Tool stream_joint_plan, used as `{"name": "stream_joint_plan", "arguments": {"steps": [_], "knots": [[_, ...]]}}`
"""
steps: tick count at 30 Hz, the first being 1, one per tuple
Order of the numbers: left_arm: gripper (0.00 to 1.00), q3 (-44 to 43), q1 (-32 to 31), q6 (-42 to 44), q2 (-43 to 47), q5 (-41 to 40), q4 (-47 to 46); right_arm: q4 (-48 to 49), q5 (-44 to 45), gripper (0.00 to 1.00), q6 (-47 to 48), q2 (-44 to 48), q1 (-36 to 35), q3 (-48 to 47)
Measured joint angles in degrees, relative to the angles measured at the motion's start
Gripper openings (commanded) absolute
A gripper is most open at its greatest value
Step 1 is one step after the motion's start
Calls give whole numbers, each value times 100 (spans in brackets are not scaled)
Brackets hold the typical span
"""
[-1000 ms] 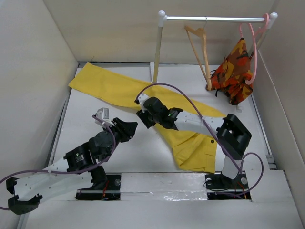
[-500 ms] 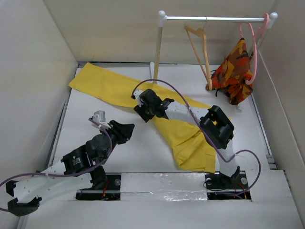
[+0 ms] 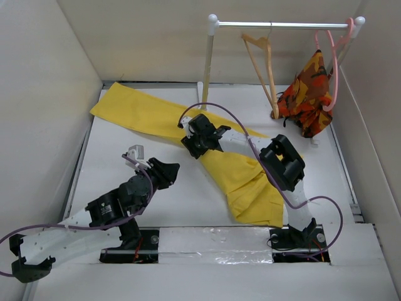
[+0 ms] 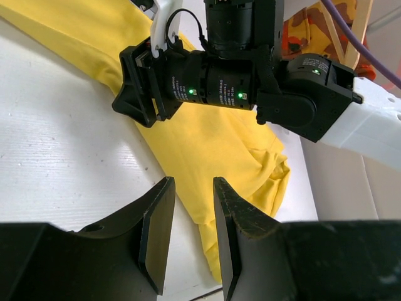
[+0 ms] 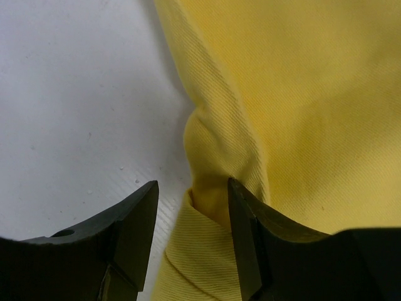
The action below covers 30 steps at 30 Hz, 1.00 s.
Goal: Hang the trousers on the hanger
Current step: Flatten out the trousers at the center of the board.
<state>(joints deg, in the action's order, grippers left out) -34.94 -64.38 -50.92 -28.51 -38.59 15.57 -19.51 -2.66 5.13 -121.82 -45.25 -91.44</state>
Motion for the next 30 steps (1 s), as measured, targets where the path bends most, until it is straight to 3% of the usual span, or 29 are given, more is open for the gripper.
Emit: {"name": "stream_joint_plan", "arguments": {"steps": [12,17,21,30], "knots": [[28,59,0,-2,-63,-2,-35,-153,-37,47,0,278,7,238],[28,68,0,-2,-87,-2,-81,-168,-2,27,-44,605,7,485],[28,70,0,-2,-205,4,-125,-160,26,1,-98,782,-17,645],[29,79,2,-4,-332,0,-190,-214,111,0,-140,1211,-136,828]]}}
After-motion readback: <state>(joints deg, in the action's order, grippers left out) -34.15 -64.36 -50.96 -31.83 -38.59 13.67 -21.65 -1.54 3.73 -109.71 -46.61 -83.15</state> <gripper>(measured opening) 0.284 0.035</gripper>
